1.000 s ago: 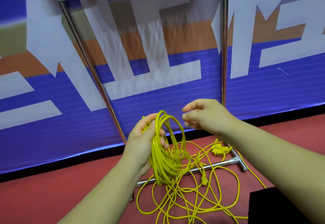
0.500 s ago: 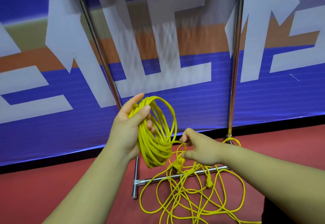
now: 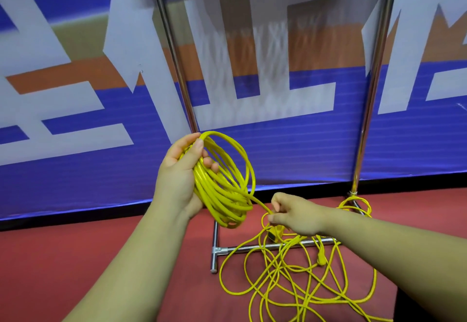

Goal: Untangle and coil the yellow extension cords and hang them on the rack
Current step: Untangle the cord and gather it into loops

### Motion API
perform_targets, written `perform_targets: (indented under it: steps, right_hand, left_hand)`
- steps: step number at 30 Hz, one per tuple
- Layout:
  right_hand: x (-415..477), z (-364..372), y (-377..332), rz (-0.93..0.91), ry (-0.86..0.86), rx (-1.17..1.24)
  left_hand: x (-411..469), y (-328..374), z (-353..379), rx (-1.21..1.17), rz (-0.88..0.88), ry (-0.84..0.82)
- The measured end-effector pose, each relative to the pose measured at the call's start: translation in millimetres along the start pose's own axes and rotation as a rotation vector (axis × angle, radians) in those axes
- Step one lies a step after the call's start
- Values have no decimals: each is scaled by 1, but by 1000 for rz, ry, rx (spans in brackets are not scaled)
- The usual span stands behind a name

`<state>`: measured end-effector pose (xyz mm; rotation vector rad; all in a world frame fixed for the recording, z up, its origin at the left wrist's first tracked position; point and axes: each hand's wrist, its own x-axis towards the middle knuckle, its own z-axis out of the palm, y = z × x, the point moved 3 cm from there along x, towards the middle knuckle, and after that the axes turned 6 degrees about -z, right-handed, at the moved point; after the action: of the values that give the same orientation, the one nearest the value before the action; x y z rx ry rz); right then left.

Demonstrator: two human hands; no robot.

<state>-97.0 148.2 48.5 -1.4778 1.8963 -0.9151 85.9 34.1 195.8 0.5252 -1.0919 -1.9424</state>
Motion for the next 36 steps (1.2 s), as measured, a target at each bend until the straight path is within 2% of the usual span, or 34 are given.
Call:
perform_targets:
  steps: [6, 11, 13, 18, 22, 28, 32, 36]
  right_hand:
    - [-11, -7, 7, 104, -143, 110]
    - [-22, -24, -4, 174, -70, 391]
    - [-26, -34, -14, 180, 38, 412]
    - [-33, -59, -47, 108, 370, 284]
    - [-43, -73, -74, 29, 505, 189]
    - [-57, -77, -92, -69, 431, 463]
    - [-65, -84, -94, -122, 388, 451]
    - [-67, -89, -93, -171, 363, 434]
  left_hand:
    - [21, 7, -55, -36, 64, 258]
    - [33, 0, -90, 72, 56, 373]
    - [35, -5, -93, 125, 41, 360]
    - [29, -19, -66, 399, 7, 155]
    - [11, -42, -26, 622, -40, -97]
    - [-6, -80, 8, 716, -198, -343]
    - [-9, -95, 16, 715, -260, -381]
    - [-14, -99, 27, 805, -243, -477]
